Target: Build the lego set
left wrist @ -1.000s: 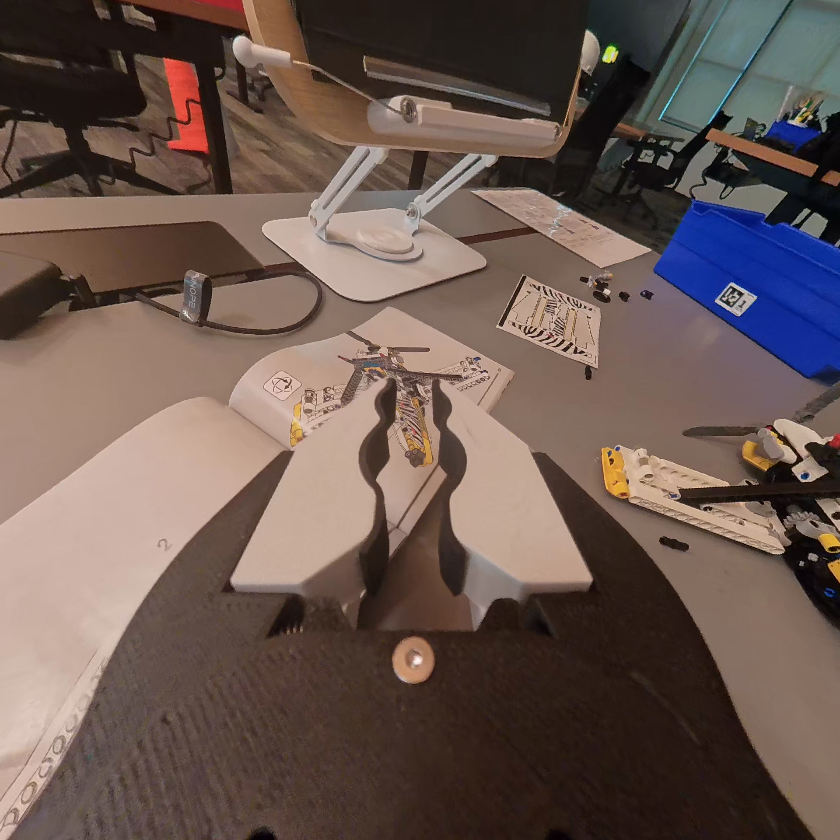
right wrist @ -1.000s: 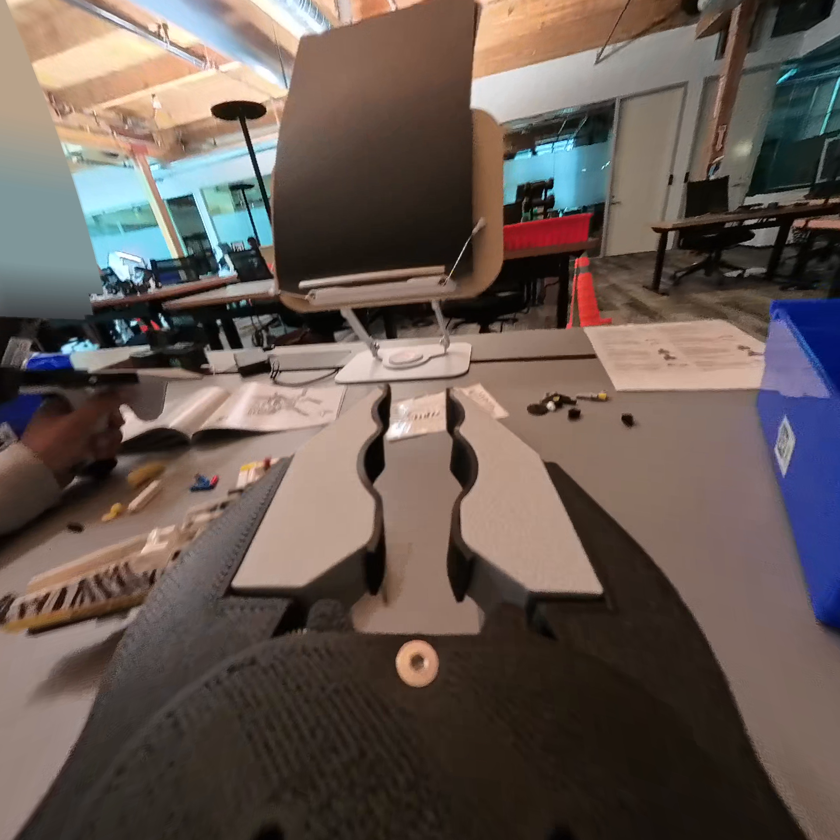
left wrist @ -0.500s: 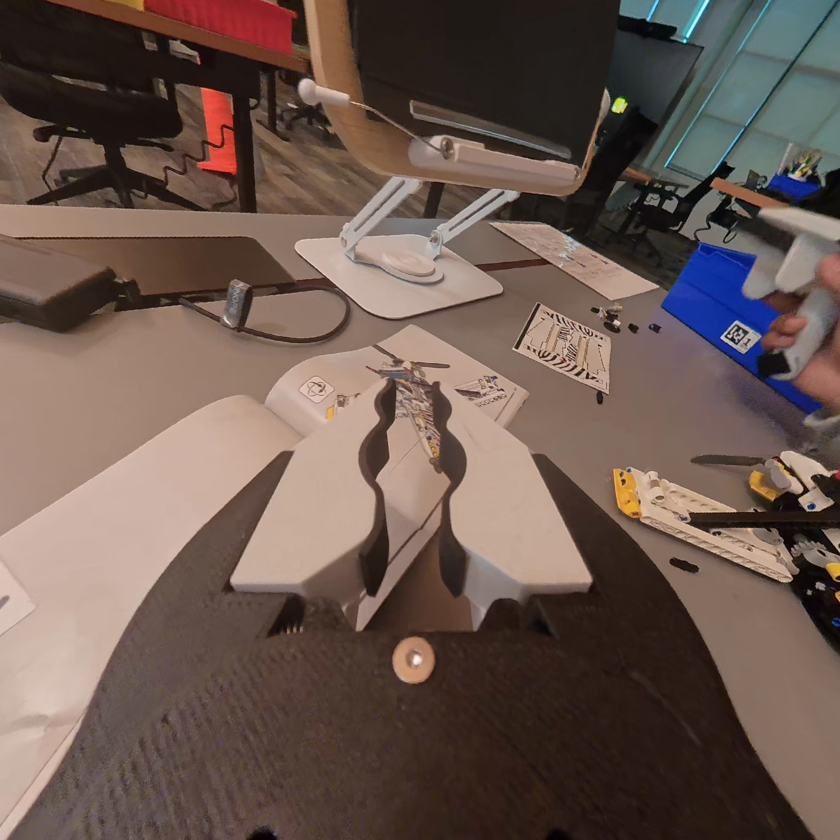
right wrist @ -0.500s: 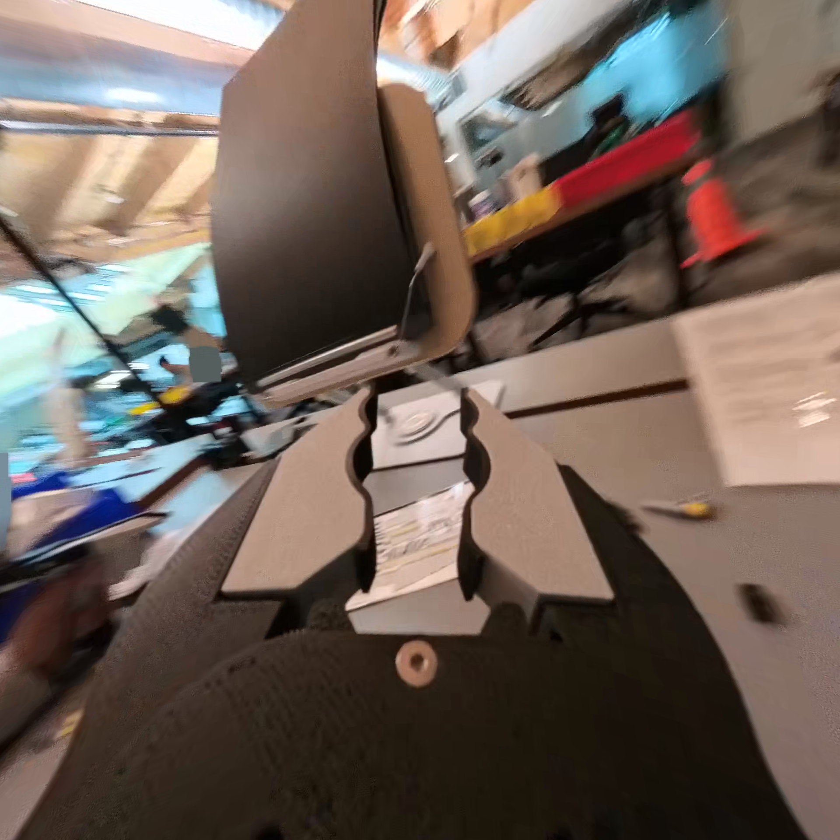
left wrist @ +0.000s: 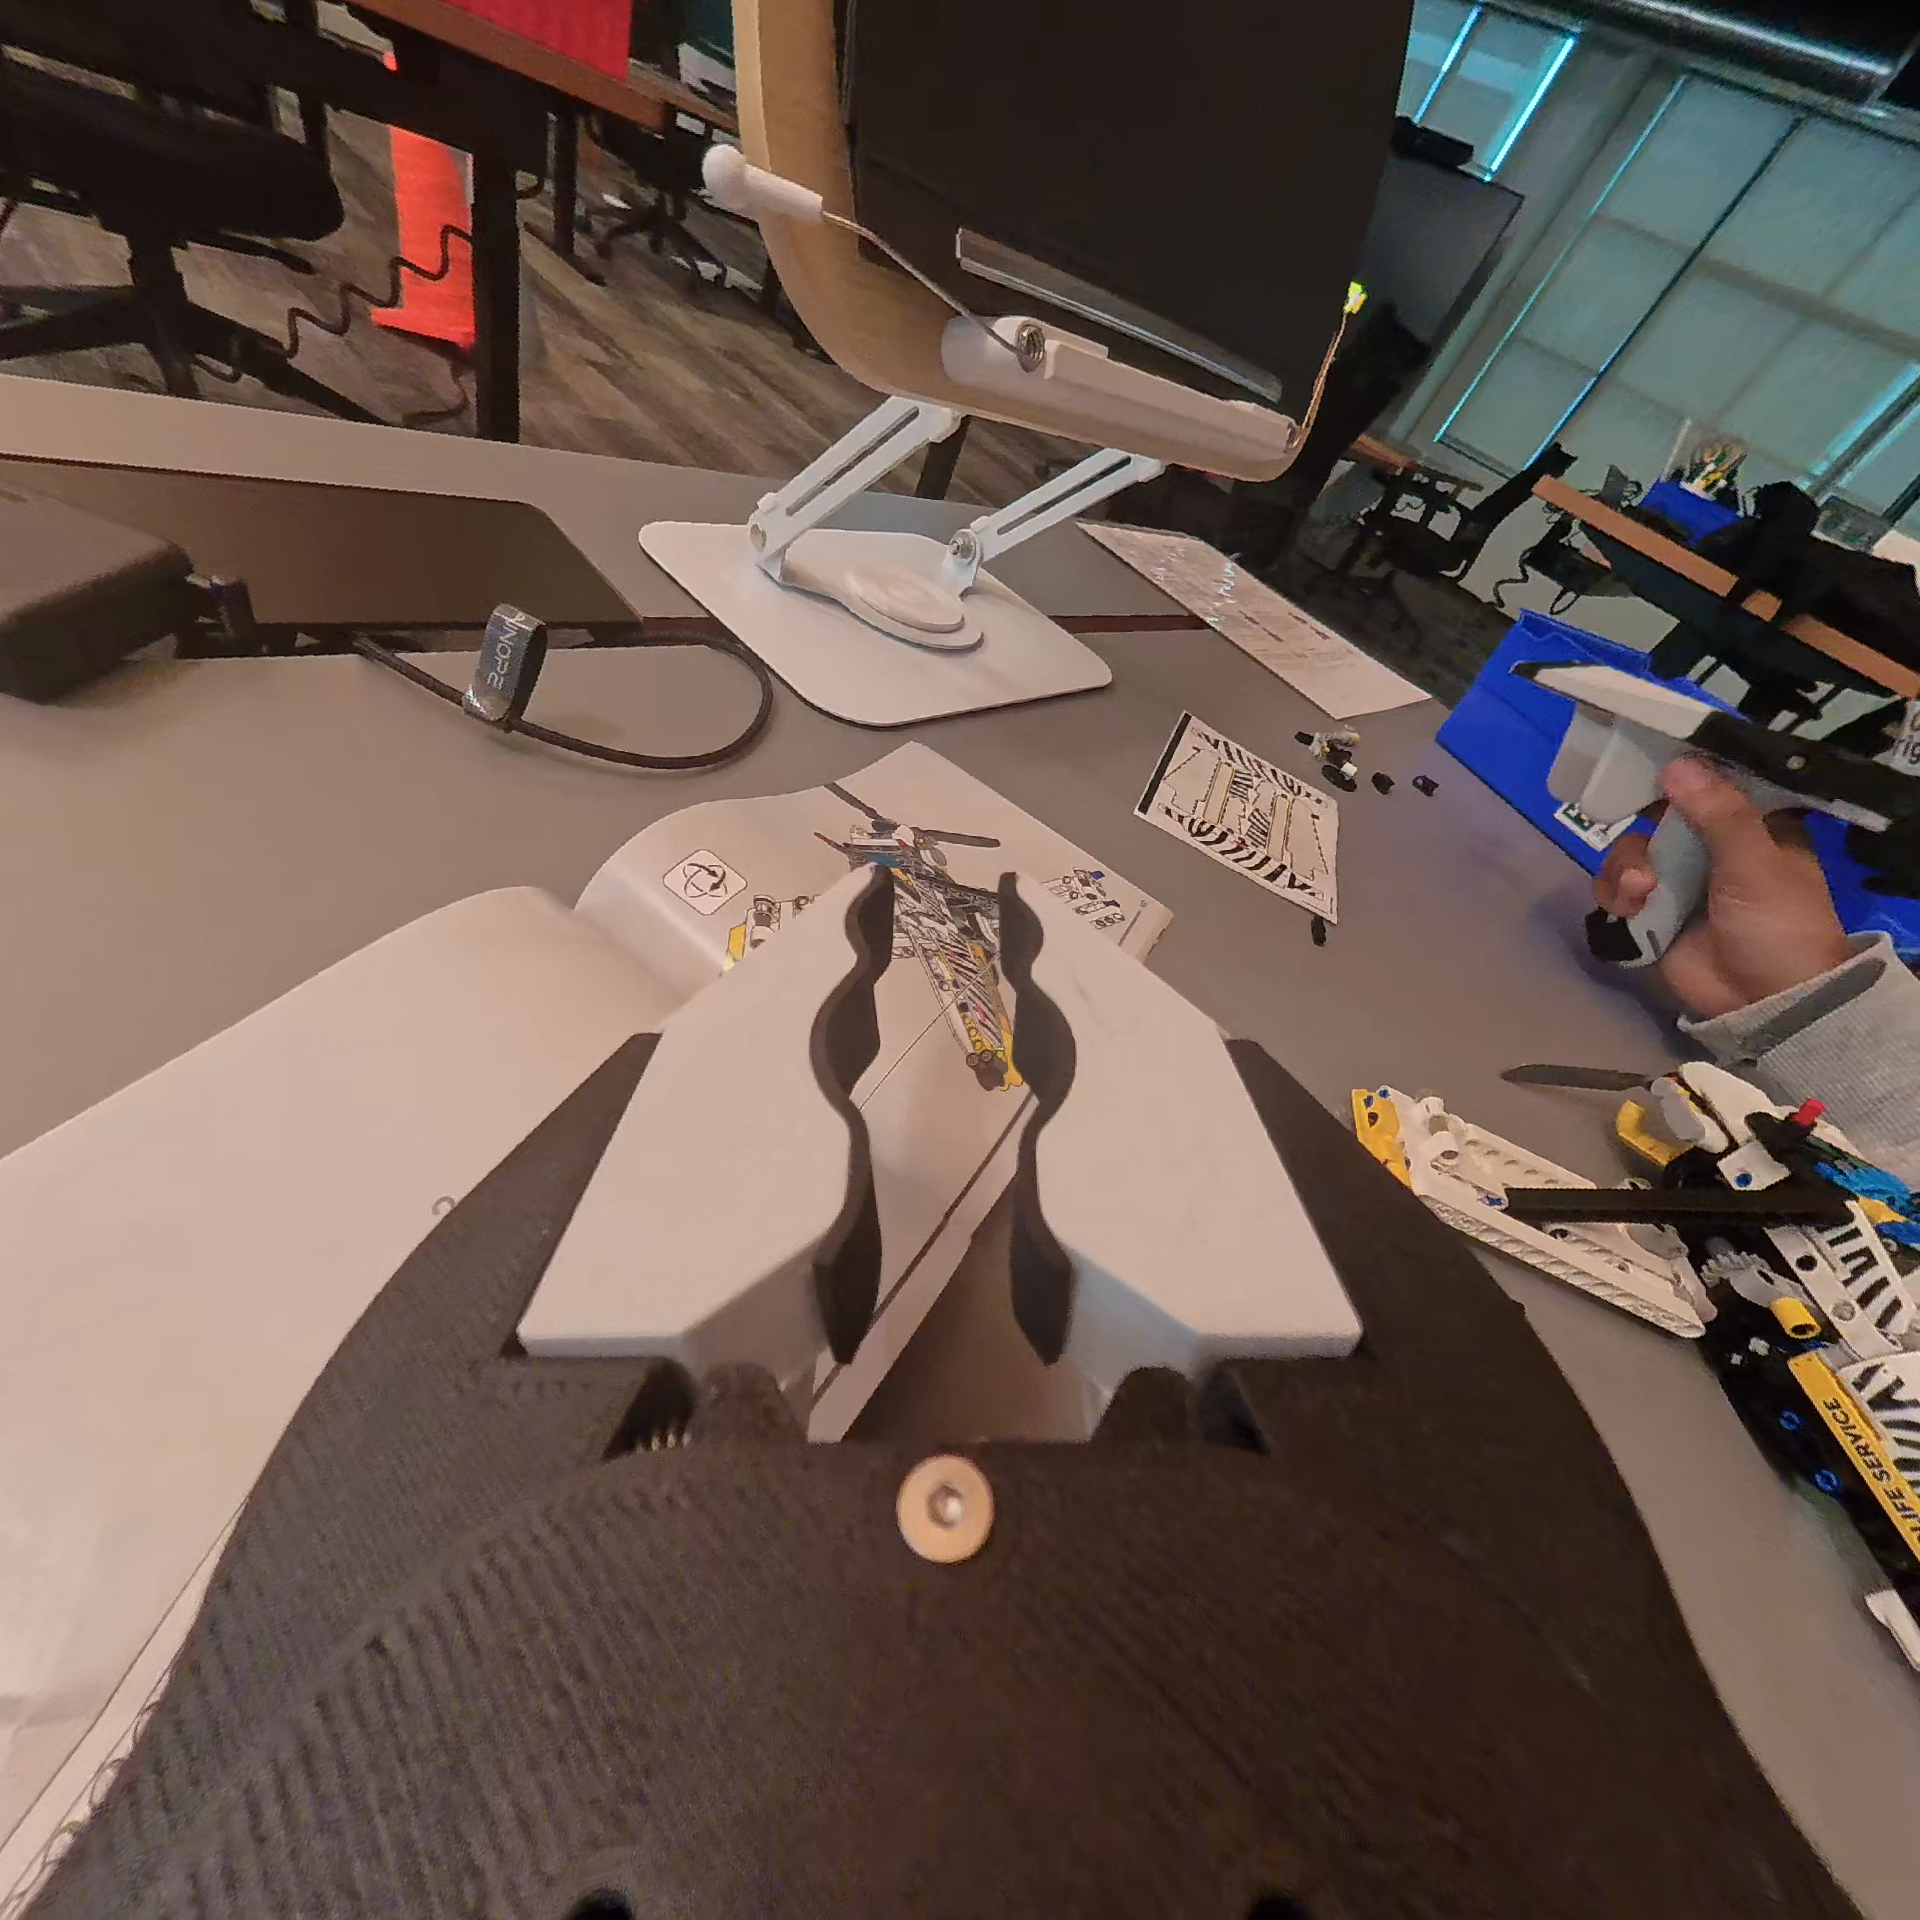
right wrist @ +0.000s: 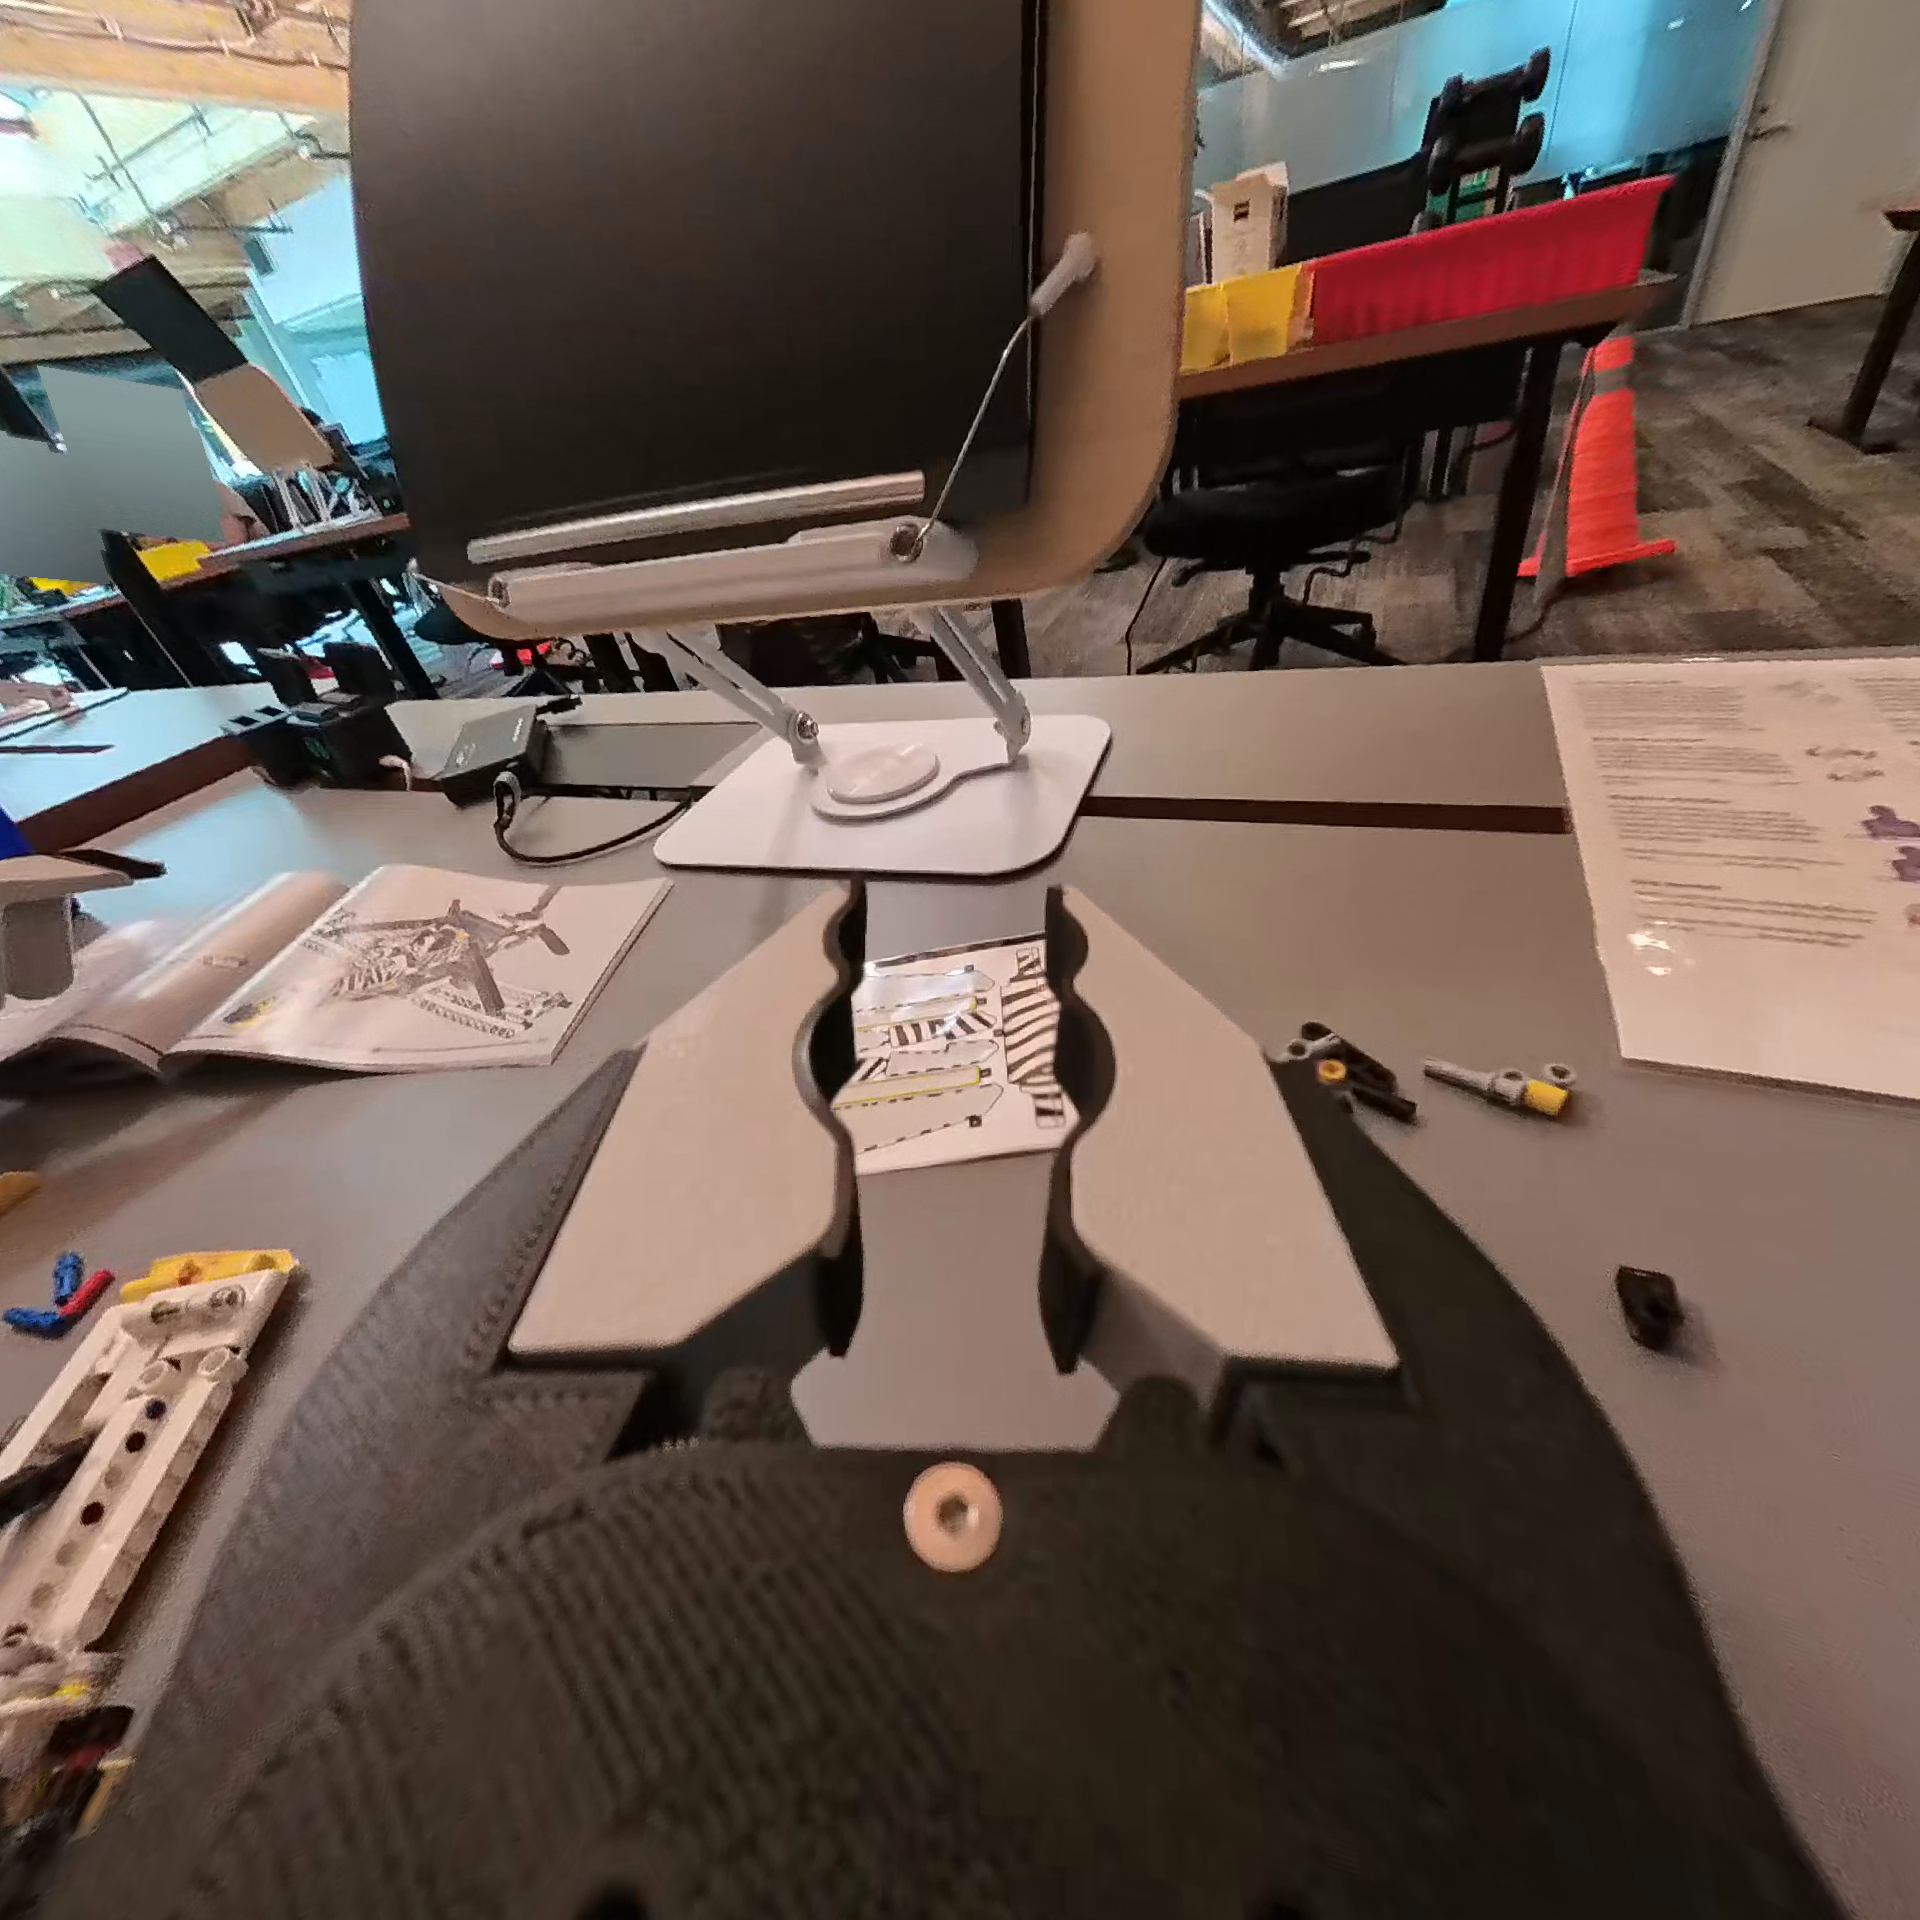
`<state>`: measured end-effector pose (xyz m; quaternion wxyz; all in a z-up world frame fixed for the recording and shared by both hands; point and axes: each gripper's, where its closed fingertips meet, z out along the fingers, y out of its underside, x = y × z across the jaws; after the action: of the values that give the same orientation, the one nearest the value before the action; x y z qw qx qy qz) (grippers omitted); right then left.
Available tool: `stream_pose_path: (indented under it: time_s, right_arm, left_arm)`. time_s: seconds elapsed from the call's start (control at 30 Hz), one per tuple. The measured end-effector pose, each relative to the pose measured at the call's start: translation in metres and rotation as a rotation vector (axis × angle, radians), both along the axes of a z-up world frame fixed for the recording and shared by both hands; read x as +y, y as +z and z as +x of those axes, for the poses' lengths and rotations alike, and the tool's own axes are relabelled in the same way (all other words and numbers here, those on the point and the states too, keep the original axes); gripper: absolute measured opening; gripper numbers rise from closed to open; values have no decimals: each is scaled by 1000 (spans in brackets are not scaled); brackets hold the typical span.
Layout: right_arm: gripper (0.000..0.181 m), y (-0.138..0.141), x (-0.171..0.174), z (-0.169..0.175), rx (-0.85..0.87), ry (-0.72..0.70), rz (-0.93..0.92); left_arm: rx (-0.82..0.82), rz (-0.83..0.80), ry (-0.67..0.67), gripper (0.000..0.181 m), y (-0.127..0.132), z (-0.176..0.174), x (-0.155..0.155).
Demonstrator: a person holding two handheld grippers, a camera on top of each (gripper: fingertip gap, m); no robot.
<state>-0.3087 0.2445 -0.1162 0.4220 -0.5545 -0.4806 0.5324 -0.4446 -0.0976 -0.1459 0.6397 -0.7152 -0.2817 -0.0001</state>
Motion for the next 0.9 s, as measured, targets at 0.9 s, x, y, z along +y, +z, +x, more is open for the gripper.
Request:
stream_pose_path:
  time_s: [0.9]
  right_arm:
    - [30,8,39,20,5,-138,152]
  left_arm:
    - [39,-86,-39,22,-6,10,10]
